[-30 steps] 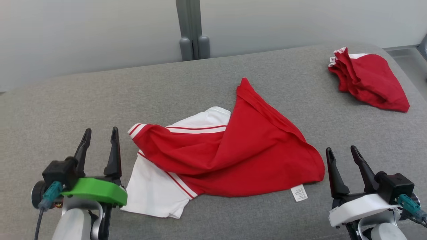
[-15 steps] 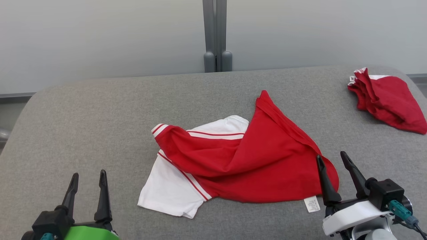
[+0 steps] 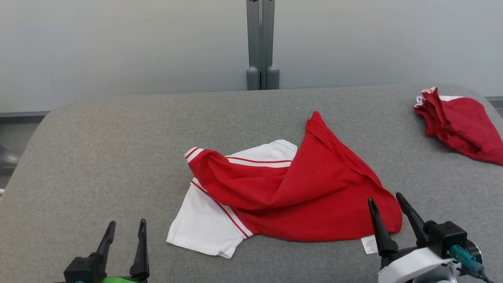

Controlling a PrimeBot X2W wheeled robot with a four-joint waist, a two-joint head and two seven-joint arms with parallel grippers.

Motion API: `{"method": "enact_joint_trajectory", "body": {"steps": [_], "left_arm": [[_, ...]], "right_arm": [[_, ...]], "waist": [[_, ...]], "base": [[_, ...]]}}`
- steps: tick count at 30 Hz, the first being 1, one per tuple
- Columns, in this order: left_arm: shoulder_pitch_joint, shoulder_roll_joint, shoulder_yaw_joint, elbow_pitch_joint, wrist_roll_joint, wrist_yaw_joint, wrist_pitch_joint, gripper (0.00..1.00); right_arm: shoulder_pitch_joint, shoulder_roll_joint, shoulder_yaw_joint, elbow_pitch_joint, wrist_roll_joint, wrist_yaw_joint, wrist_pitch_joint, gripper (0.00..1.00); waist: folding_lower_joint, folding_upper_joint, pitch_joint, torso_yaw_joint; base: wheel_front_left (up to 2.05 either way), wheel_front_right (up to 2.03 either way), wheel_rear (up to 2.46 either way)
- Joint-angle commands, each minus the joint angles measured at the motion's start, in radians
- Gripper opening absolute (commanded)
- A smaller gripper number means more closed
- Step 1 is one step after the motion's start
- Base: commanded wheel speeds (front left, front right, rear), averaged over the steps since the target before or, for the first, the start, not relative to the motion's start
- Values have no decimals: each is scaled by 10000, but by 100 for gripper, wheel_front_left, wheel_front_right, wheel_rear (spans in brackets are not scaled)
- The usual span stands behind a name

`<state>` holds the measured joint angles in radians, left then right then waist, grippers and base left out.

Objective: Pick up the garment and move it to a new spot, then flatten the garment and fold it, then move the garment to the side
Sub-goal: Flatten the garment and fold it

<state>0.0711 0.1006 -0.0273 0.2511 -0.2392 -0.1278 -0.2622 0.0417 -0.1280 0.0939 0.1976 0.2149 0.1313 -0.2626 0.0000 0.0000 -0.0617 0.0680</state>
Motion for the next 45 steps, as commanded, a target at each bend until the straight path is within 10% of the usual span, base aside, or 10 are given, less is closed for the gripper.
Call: {"method": "enact_joint_trajectory", "body": {"steps": [1, 45], "left_arm": [[-153, 63, 8, 69, 21, -28, -28, 100], [-66, 366, 10, -1095, -71, 638, 1202, 100]], "right_arm": [[129, 26, 24, 31, -83, -14, -29, 100], [51, 376, -343, 5, -514, -14, -29, 100]], "waist": [[0, 0, 1, -8], [0, 0, -238, -10]], "base": [[0, 0, 0], [0, 0, 0]]}}
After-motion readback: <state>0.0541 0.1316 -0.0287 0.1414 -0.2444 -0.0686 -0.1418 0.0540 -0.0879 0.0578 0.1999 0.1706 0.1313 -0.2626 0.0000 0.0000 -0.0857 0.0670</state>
